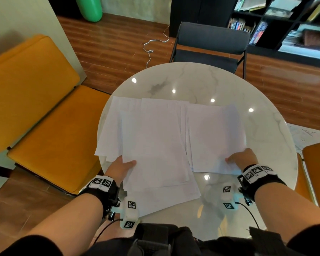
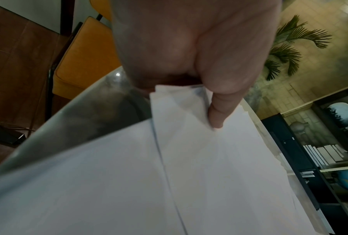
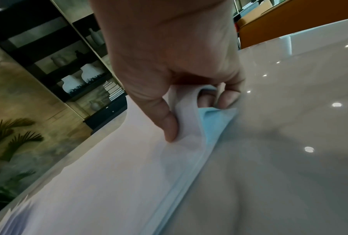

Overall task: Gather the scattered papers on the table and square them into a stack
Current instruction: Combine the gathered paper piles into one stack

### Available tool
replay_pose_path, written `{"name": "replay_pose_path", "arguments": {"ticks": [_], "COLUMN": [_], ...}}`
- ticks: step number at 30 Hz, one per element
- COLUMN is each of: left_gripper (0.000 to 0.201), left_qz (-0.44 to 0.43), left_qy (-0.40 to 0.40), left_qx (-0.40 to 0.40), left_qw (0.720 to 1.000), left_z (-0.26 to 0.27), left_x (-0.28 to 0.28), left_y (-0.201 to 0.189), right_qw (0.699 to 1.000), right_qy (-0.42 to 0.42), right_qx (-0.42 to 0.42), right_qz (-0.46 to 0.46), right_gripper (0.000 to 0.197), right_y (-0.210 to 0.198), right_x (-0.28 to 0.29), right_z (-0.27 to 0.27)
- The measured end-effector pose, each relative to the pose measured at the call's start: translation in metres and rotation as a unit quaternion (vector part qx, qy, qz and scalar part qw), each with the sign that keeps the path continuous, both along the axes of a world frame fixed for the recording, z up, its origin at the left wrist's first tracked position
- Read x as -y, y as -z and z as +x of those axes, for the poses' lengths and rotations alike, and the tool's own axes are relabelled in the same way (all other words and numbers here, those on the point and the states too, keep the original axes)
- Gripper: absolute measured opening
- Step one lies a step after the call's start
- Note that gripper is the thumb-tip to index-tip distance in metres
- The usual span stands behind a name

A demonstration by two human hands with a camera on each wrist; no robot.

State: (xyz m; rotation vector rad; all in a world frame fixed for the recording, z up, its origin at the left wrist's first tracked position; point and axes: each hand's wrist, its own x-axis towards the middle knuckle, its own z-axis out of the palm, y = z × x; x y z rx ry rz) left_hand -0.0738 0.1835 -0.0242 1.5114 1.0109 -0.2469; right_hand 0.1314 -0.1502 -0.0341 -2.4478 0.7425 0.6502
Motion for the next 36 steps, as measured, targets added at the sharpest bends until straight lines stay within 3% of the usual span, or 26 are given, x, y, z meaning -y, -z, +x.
{"name": "replay_pose_path", "arguments": {"ticks": [3, 8, 11, 13, 18, 21, 23, 26, 29, 32, 34, 36], "left_gripper": [0.044, 0.046, 0.046, 0.046, 0.046, 0.045, 0.044, 0.044, 0.045, 0.044, 0.044, 0.052], "left_qz": [0.001, 0.006, 0.018, 0.021, 0.02, 0.016, 0.013, 0.003, 0.001, -0.007, -0.016, -0.017], "left_qy": [0.013, 0.007, 0.014, 0.02, 0.025, 0.026, 0.025, 0.022, 0.02, 0.019, 0.007, -0.002], "left_qx": [0.007, 0.007, 0.006, 0.004, 0.001, 0.003, 0.006, 0.008, 0.008, 0.009, 0.013, 0.003], "left_qw": [1.0, 1.0, 1.0, 1.0, 0.999, 1.0, 1.0, 1.0, 1.0, 1.0, 1.0, 1.0], "left_z": [0.0, -0.001, -0.001, -0.001, -0.002, -0.002, -0.002, -0.002, -0.003, -0.004, -0.003, -0.001], "left_x": [-0.001, -0.001, -0.001, -0.001, -0.002, -0.003, -0.003, -0.002, -0.002, -0.002, -0.002, -0.002], "left_y": [0.002, 0.006, 0.007, 0.008, 0.007, 0.007, 0.006, 0.005, 0.003, 0.001, 0.001, 0.0], "right_qw": [0.999, 0.999, 0.996, 0.989, 0.998, 0.999, 0.996, 0.98, 0.902, 0.844, 0.842, 0.851], "right_qy": [0.0, 0.014, -0.074, -0.119, -0.031, -0.005, 0.005, 0.044, 0.15, 0.16, 0.11, 0.054], "right_qx": [0.002, 0.023, -0.015, -0.032, 0.017, 0.052, 0.093, 0.156, 0.195, 0.2, 0.181, 0.151], "right_qz": [-0.033, -0.03, -0.055, -0.077, -0.049, -0.011, 0.009, 0.12, 0.355, 0.472, 0.497, 0.499], "right_gripper": [0.069, 0.08, 0.059, 0.055, 0.05, 0.059, 0.052, 0.037, 0.044, 0.043, 0.044, 0.031], "right_y": [0.005, 0.003, 0.007, 0.015, 0.002, 0.004, 0.001, -0.009, -0.03, -0.048, -0.058, -0.059], "right_x": [0.002, -0.001, 0.003, 0.008, 0.0, 0.008, 0.014, 0.019, 0.016, 0.007, -0.003, -0.015], "right_z": [-0.007, -0.018, -0.018, -0.015, -0.031, -0.032, -0.033, -0.03, -0.028, -0.03, -0.037, -0.047]}}
